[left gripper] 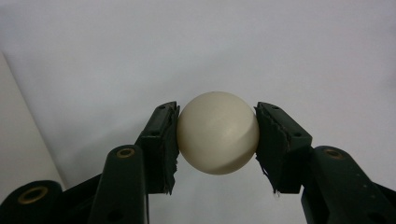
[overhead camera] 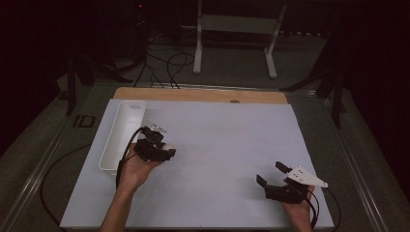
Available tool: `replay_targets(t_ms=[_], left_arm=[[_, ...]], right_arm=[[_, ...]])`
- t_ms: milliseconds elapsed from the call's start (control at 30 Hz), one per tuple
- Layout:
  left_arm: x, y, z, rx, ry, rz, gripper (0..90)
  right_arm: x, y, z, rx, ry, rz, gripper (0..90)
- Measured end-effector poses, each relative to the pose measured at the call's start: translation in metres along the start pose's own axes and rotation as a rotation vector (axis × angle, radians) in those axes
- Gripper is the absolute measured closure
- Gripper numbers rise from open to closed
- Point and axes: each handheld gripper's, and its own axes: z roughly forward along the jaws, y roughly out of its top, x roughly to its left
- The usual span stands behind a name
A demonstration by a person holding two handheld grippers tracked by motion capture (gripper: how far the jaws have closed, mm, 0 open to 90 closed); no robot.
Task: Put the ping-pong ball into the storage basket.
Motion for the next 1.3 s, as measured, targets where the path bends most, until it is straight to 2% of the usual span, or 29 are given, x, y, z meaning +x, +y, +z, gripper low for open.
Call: replay_targets(t_ms=[833,1300], left_arm=[[0.003,-0.003,-0.008,-0.004,-0.011,0.015,51.4],[0.007,-0.004,-0.013,-0.009,-0.003,0.017,51.4]], right_arm=[[0.0,0.0,0.0,0.0,-0.001,0.0,7.3],[0.0,0.0,0.0,-0.001,-0.004,0.005,7.3]])
